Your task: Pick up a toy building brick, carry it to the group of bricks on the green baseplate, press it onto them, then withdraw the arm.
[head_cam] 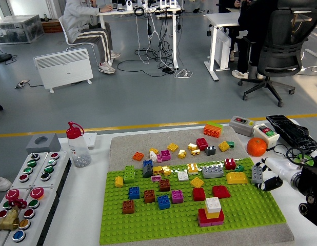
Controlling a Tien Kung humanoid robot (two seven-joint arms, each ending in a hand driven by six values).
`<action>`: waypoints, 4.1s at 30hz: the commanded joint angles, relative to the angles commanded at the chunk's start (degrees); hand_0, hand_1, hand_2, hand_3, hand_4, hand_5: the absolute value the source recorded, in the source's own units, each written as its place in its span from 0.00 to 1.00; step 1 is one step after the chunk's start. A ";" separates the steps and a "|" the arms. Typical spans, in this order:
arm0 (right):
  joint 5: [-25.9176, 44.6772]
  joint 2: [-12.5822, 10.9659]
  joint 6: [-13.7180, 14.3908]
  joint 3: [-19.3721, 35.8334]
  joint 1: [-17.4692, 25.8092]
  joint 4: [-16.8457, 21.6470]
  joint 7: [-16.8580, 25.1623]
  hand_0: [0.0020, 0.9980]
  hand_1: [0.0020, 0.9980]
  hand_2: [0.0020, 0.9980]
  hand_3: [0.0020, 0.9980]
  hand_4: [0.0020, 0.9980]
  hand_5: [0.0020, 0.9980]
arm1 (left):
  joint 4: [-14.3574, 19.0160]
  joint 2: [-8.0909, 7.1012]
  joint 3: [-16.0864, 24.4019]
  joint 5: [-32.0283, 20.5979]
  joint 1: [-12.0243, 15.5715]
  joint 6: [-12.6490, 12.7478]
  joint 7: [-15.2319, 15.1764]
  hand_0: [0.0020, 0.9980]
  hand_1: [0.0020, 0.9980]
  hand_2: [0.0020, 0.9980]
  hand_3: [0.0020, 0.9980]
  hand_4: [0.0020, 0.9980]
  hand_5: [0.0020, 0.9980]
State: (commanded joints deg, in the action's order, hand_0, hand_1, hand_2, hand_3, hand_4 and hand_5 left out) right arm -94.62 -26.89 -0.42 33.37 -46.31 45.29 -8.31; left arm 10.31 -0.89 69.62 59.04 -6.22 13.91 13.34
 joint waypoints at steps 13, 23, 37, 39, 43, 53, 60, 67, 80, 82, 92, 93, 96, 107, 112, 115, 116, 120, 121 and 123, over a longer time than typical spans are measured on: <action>0.13 0.04 1.15 -0.16 0.20 -0.03 0.74 0.72 0.74 0.71 0.77 0.71 0.27 | 0.00 0.04 0.03 0.07 0.06 0.00 0.11 0.67 0.61 0.57 0.43 0.24 1.00; 0.36 -0.45 2.21 0.25 0.82 0.93 1.71 0.67 0.70 0.68 0.74 0.69 0.26 | 0.00 0.07 0.16 0.30 0.30 0.02 0.22 0.67 0.61 0.57 0.43 0.24 1.00; -0.85 -4.45 2.58 4.50 3.20 9.83 1.51 0.67 0.70 0.68 0.74 0.68 0.25 | 0.00 0.07 0.28 0.37 0.66 0.01 0.22 0.67 0.61 0.57 0.43 0.24 1.00; -1.32 -5.67 2.58 5.43 3.85 12.15 1.33 0.67 0.70 0.68 0.74 0.68 0.25 | 0.00 0.07 0.26 0.28 0.68 0.02 0.19 0.67 0.61 0.57 0.43 0.24 1.00; -2.31 -8.44 2.24 7.13 5.10 17.08 0.70 0.67 0.70 0.68 0.74 0.67 0.24 | 0.00 0.03 0.21 0.06 0.65 0.02 0.10 0.67 0.61 0.57 0.43 0.24 1.00; -2.30 -16.63 1.09 11.35 8.99 32.11 0.38 0.74 0.71 0.68 0.74 0.66 0.23 | 0.00 -0.09 0.41 0.13 0.45 0.04 0.02 0.67 0.61 0.57 0.43 0.24 1.00; -0.20 -20.47 0.64 11.97 10.74 42.86 1.12 0.79 0.72 0.69 0.74 0.66 0.23 | 0.00 -0.09 0.51 0.26 0.47 0.05 0.05 0.67 0.61 0.57 0.43 0.24 1.00; 1.63 -22.33 0.86 9.15 10.41 52.46 1.61 0.82 0.73 0.70 0.74 0.66 0.23 | 0.00 -0.09 0.49 0.25 0.44 0.05 0.02 0.67 0.61 0.57 0.43 0.24 1.00; 3.01 -22.28 -0.38 1.69 6.03 56.64 -0.81 0.89 0.76 0.72 0.75 0.66 0.23 | 0.00 -0.09 0.39 0.13 0.44 0.06 0.05 0.67 0.61 0.57 0.43 0.24 1.00; 3.29 -22.02 -0.78 1.10 5.52 56.64 -1.69 0.89 0.76 0.72 0.75 0.66 0.23 | 0.00 -0.10 0.36 0.11 0.43 0.06 0.05 0.67 0.61 0.57 0.43 0.24 1.00; 4.99 -20.60 -4.97 0.44 4.48 56.64 -9.10 0.91 0.76 0.72 0.76 0.67 0.25 | 0.00 -0.15 0.33 0.06 0.43 0.11 0.02 0.67 0.61 0.57 0.43 0.24 1.00; 5.13 -20.48 -5.22 0.50 4.55 56.64 -9.76 0.91 0.76 0.72 0.76 0.67 0.25 | 0.00 -0.15 0.34 0.07 0.46 0.12 0.03 0.67 0.61 0.57 0.43 0.24 1.00; 5.38 -20.20 -5.64 0.67 4.76 56.64 -11.33 0.92 0.75 0.72 0.76 0.67 0.26 | 0.00 -0.15 0.38 0.13 0.54 0.13 0.04 0.67 0.61 0.57 0.43 0.24 1.00; 5.65 -18.86 -5.65 1.18 5.89 56.64 -15.31 0.93 0.76 0.73 0.77 0.67 0.28 | 0.00 -0.21 0.50 0.38 0.85 0.21 0.05 0.67 0.62 0.57 0.43 0.24 1.00; 4.89 -18.35 -5.22 1.39 6.57 56.64 -15.50 0.93 0.76 0.73 0.77 0.67 0.28 | 0.00 -0.23 0.47 0.26 1.03 0.25 0.01 0.67 0.62 0.57 0.43 0.24 1.00; 3.84 -18.22 -4.77 1.12 6.85 56.64 -15.17 0.93 0.76 0.73 0.77 0.68 0.28 | 0.00 -0.21 0.47 0.27 1.16 0.24 0.02 0.67 0.62 0.57 0.43 0.24 1.00; 3.53 -18.21 -4.64 1.02 6.91 56.64 -15.10 0.93 0.76 0.73 0.77 0.68 0.28 | 0.00 -0.21 0.47 0.27 1.20 0.23 0.02 0.67 0.62 0.57 0.43 0.24 1.00; 2.27 -18.07 -4.26 0.52 7.07 56.64 -15.13 0.93 0.76 0.73 0.77 0.68 0.29 | 0.00 -0.21 0.46 0.20 1.30 0.22 -0.03 0.67 0.62 0.57 0.44 0.24 1.00; 2.10 -18.03 -4.23 0.41 7.09 56.64 -15.19 0.93 0.76 0.73 0.77 0.68 0.29 | 0.00 -0.20 0.46 0.22 1.30 0.22 -0.02 0.67 0.62 0.57 0.44 0.24 1.00; 1.85 -17.93 -4.21 0.25 7.14 56.64 -15.38 0.93 0.76 0.73 0.77 0.68 0.29 | 0.00 -0.22 0.50 0.27 1.27 0.22 -0.02 0.67 0.62 0.57 0.44 0.24 1.00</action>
State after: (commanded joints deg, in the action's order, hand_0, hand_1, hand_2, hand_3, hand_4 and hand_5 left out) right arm -92.77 -44.83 -4.63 33.62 -39.17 101.93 -23.69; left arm 10.31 -1.11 70.11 59.31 -4.95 14.13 13.31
